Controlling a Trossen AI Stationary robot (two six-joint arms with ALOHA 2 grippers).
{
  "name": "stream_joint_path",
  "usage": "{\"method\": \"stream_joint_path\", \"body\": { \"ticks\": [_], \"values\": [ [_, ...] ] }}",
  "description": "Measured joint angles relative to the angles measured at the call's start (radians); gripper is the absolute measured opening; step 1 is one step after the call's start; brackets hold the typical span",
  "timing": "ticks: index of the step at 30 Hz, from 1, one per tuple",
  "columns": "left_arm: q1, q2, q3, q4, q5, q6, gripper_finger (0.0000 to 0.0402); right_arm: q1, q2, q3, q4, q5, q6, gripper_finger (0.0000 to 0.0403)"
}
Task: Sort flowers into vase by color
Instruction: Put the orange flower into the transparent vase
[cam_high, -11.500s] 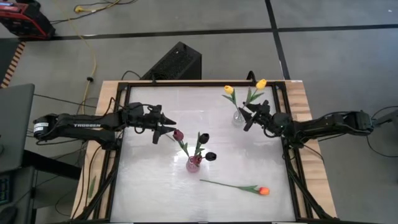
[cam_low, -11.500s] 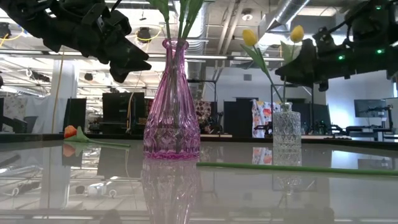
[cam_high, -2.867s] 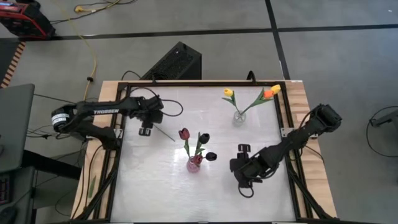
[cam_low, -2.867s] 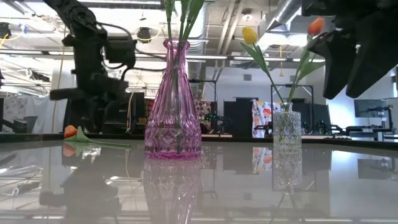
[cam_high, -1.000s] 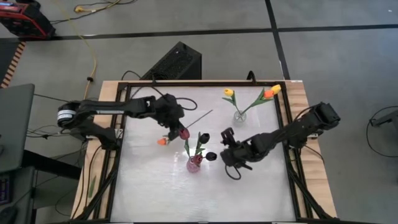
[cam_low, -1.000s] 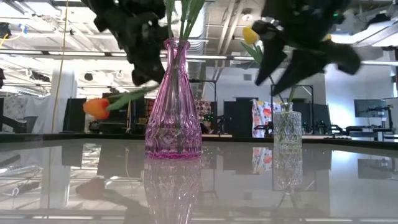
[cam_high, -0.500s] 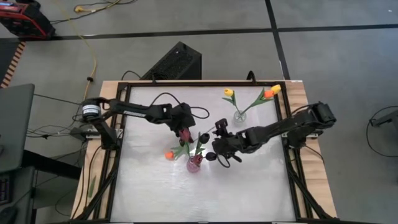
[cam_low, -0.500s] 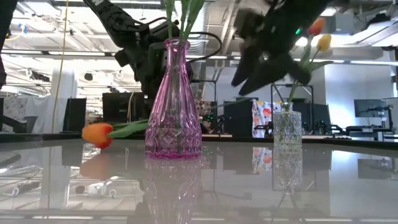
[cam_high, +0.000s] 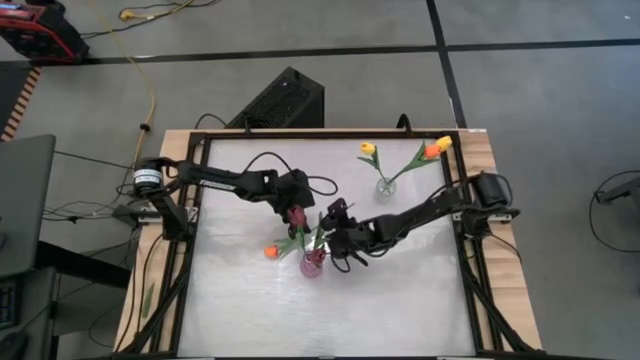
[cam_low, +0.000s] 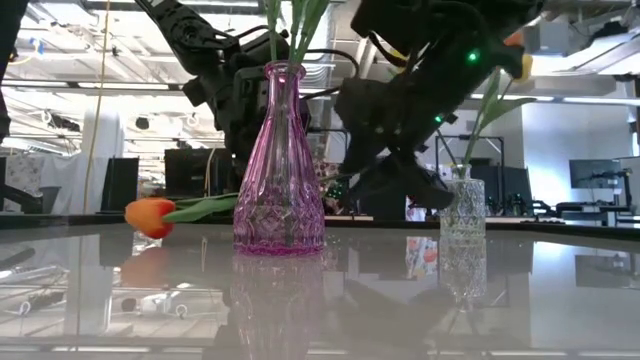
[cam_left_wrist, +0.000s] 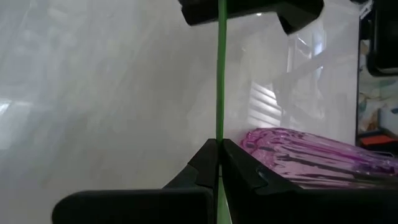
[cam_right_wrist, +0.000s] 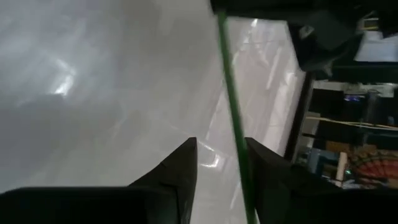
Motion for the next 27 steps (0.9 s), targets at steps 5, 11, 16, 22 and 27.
{"method": "stream_joint_path", "body": {
  "ticks": [5,11,16,22,27],
  "values": [
    [0.0,0.0,0.0,0.004,-0.027,-0.001,0.0,0.007,0.013,0.003,0.036,0.025,0.0,0.0124],
    [0.0,0.0,0.0,0.018,-0.034,-0.013,0.0,0.003,0.013,0.019,0.047,0.043,0.007,0.0075],
    [0.0,0.0,0.0,0.023,-0.062,-0.025,0.0001,-0.002,0.013,0.019,0.04,0.025,0.008,0.0022],
    [0.015,-0.017,0.0,0.028,-0.055,-0.003,0.0026,0.016,0.013,0.019,-0.011,-0.086,0.162,0.0022],
    [0.06,-0.08,0.0,0.027,-0.06,0.072,0.0057,0.073,0.008,0.019,-0.072,-0.158,0.285,0.0022]
  ]
}}
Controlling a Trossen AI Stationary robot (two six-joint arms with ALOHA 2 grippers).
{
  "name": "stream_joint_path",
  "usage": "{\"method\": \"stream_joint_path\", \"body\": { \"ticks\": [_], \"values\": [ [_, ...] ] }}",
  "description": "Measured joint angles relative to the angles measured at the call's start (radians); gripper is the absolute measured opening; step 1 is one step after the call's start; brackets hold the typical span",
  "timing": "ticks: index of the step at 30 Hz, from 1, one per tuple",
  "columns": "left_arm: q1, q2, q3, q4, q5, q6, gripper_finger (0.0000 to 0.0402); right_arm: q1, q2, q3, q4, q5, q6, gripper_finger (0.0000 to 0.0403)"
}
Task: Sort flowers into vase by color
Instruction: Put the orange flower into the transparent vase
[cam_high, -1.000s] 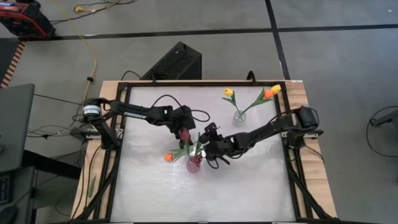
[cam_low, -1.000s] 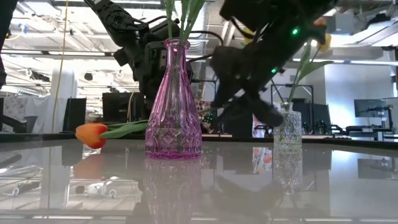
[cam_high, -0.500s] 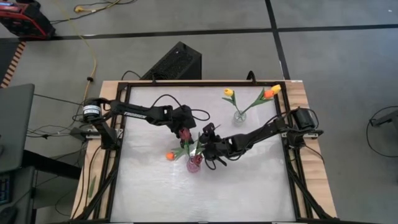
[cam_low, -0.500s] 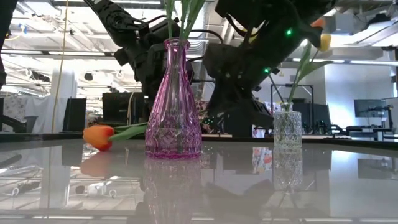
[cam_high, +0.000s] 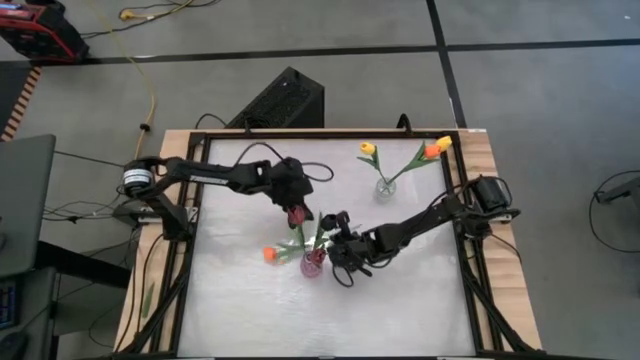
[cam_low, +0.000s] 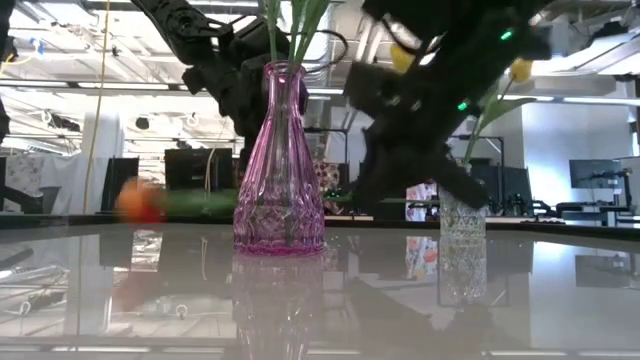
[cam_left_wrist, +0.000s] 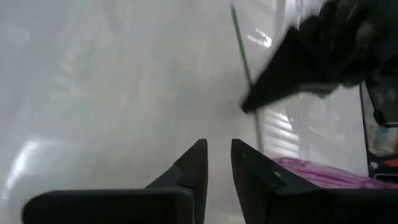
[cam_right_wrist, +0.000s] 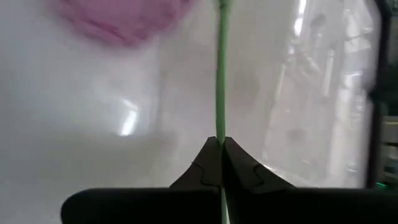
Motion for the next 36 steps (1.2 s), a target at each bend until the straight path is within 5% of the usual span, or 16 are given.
{"method": "stream_joint_path", "body": {
  "ticks": [6,11,18,26,36],
  "values": [
    [0.055,-0.09,-0.001,-0.037,-0.087,0.112,0.0072,0.07,-0.116,-0.127,0.076,-0.048,0.143,0.0022],
    [0.068,-0.123,-0.051,0.015,-0.185,0.14,0.0069,0.088,-0.36,-0.451,0.472,-0.039,0.239,0.0022],
    [0.05,-0.117,-0.16,0.215,-0.181,0.077,0.0068,0.029,-0.593,-0.794,1.003,0.169,0.397,0.0022],
    [0.017,-0.117,-0.293,0.459,-0.178,0.029,0.0067,0.002,-0.572,-0.916,1.675,0.163,0.032,0.0022],
    [0.012,-0.117,-0.312,0.489,-0.17,0.008,0.0067,-0.17,-0.469,-0.913,1.737,0.158,-0.068,0.0022]
  ]
}}
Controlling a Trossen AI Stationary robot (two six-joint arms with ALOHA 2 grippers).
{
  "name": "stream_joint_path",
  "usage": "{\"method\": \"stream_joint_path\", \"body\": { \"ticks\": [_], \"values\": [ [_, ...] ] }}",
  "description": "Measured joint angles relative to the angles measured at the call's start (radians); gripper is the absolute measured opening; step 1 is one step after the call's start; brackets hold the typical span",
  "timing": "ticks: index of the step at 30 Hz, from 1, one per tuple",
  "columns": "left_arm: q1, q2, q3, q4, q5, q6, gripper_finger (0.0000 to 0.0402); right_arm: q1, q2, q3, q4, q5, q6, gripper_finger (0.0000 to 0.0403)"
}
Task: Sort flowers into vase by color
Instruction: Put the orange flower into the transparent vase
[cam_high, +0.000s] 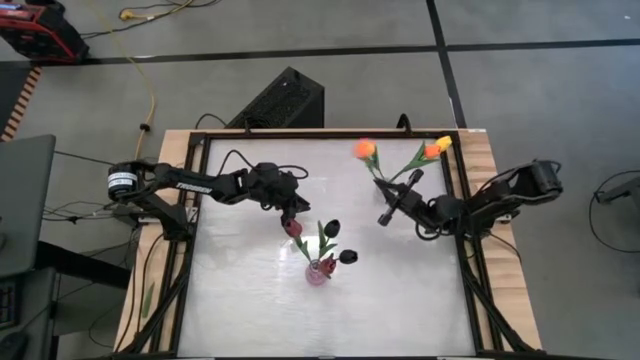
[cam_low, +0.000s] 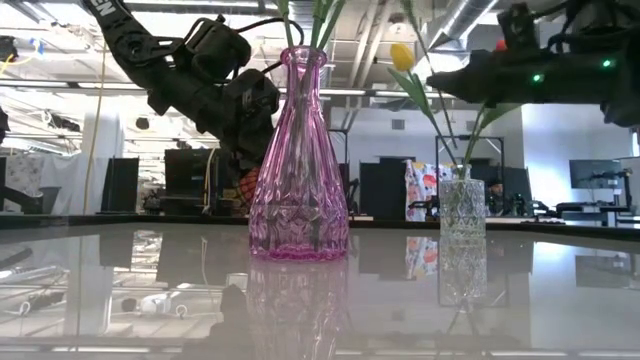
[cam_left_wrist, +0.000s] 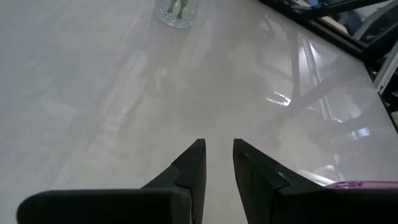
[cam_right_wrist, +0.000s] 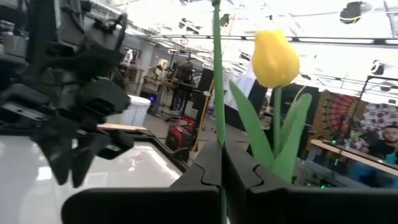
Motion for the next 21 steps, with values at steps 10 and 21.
{"method": "stream_joint_path", "body": {
  "ticks": [10,21],
  "values": [
    [-0.018,0.0,0.0,0.009,-0.001,0.021,0.0067,-0.068,0.016,0.0,0.0,-0.019,0.001,0.0022],
    [-0.018,0.0,-0.003,0.011,-0.002,0.02,0.0067,-0.067,0.016,-0.001,-0.053,0.036,0.015,0.0022]
  ]
}}
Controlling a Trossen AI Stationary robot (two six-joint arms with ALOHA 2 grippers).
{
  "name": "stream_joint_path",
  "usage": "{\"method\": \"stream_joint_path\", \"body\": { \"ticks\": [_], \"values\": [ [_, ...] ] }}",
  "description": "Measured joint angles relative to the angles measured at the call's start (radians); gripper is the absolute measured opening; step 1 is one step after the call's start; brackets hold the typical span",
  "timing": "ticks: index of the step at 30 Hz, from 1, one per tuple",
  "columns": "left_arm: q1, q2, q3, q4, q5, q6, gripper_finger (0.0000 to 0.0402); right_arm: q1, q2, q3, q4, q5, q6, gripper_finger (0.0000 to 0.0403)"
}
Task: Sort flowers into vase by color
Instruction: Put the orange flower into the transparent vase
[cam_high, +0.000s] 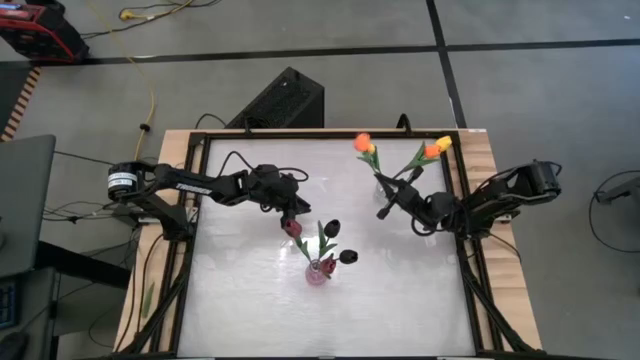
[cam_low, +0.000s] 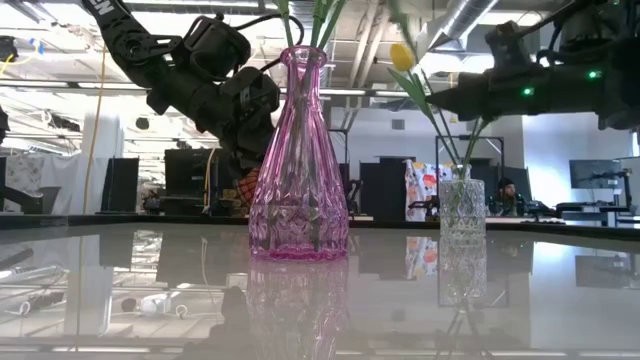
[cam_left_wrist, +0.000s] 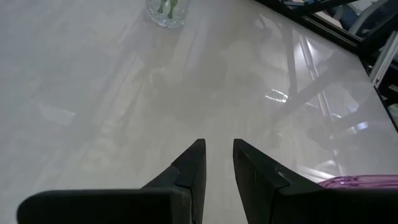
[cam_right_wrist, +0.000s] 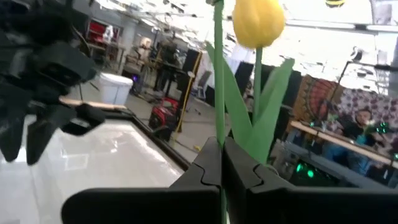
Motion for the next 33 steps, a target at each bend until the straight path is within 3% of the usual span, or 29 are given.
{"method": "stream_joint_path", "body": {
  "ticks": [11,20,27,33],
  "values": [
    [0.0,0.0,-0.001,0.002,-0.006,-0.007,0.0067,-0.049,0.0,-0.08,-0.014,0.007,0.14,0.0022],
    [0.0,0.0,-0.001,0.006,-0.006,-0.013,0.0067,-0.036,-0.001,-0.083,0.053,-0.034,0.154,0.0022],
    [0.0,0.0,-0.002,0.007,-0.007,-0.014,0.0067,-0.001,-0.091,-0.074,0.054,-0.038,0.121,0.0022],
    [0.0,0.0,-0.002,0.017,-0.008,-0.011,0.0067,-0.019,-0.159,-0.071,0.055,0.036,0.161,0.0022]
  ]
}}
